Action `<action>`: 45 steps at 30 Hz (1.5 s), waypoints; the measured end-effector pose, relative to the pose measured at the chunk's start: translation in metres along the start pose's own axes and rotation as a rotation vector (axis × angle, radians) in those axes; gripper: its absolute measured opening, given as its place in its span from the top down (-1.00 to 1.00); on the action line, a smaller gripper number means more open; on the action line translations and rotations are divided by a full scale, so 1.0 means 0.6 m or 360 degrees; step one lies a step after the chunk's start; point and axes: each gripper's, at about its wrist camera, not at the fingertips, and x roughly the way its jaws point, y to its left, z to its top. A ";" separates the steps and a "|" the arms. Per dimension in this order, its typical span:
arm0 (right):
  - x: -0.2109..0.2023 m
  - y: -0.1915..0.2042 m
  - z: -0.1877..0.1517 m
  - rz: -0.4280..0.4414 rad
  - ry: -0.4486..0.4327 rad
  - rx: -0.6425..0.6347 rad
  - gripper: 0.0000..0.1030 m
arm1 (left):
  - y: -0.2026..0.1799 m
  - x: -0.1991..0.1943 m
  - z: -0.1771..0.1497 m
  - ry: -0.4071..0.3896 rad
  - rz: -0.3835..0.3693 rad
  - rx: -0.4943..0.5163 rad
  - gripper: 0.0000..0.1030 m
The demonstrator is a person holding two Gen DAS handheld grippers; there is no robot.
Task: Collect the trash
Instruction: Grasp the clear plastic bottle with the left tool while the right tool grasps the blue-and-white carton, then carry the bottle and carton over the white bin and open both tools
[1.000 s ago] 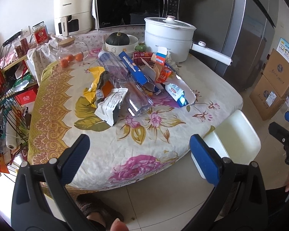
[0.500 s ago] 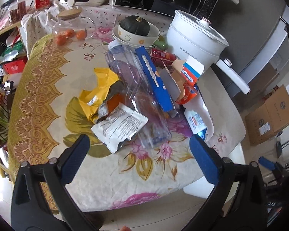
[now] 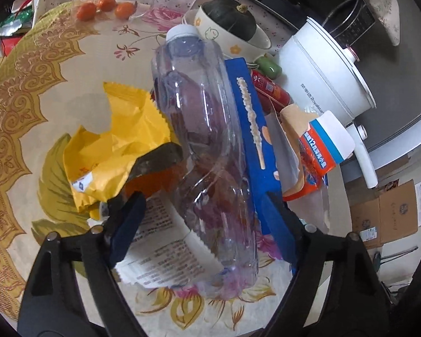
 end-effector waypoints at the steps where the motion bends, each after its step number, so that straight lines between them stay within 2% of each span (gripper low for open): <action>1: 0.007 0.003 0.004 0.0006 0.0001 -0.0003 -1.00 | 0.004 0.003 0.001 0.0005 -0.0031 -0.0029 -0.55; 4: 0.032 0.011 0.016 0.0023 0.0014 -0.0005 -1.00 | 0.012 0.010 -0.002 0.0045 -0.0167 -0.0097 -0.26; 12: 0.092 0.042 0.036 0.0056 0.0076 -0.0044 -0.99 | -0.006 -0.015 -0.015 0.0021 -0.0148 0.0003 -0.22; 16: 0.120 0.055 0.037 0.0025 0.0104 -0.0077 -0.93 | -0.015 -0.036 -0.019 0.0000 -0.0166 0.0052 -0.21; 19: 0.146 0.047 0.037 0.0059 0.0155 -0.0033 -0.63 | -0.021 -0.048 -0.027 -0.0010 -0.0147 0.0118 -0.21; 21: 0.153 0.036 0.035 0.0095 0.0163 0.0025 -0.26 | -0.023 -0.049 -0.028 -0.0007 -0.0140 0.0136 -0.21; 23: 0.152 0.019 0.034 0.0151 0.0156 0.0078 0.07 | -0.020 -0.052 -0.031 0.0001 -0.0141 0.0139 -0.21; 25: 0.149 0.002 0.033 0.0228 0.0162 0.0161 0.16 | -0.018 -0.058 -0.035 -0.0002 -0.0146 0.0142 -0.21; 27: 0.140 -0.009 0.033 0.0249 0.0148 0.0198 0.23 | -0.019 -0.065 -0.037 -0.0013 -0.0156 0.0152 -0.20; 33: 0.092 -0.017 0.026 0.0187 0.0086 0.0129 0.29 | -0.030 -0.083 -0.046 -0.0035 -0.0169 0.0199 -0.20; 45: -0.007 -0.039 -0.019 0.0166 -0.0004 0.0074 0.34 | -0.063 -0.102 -0.078 -0.0019 -0.0203 0.0307 -0.20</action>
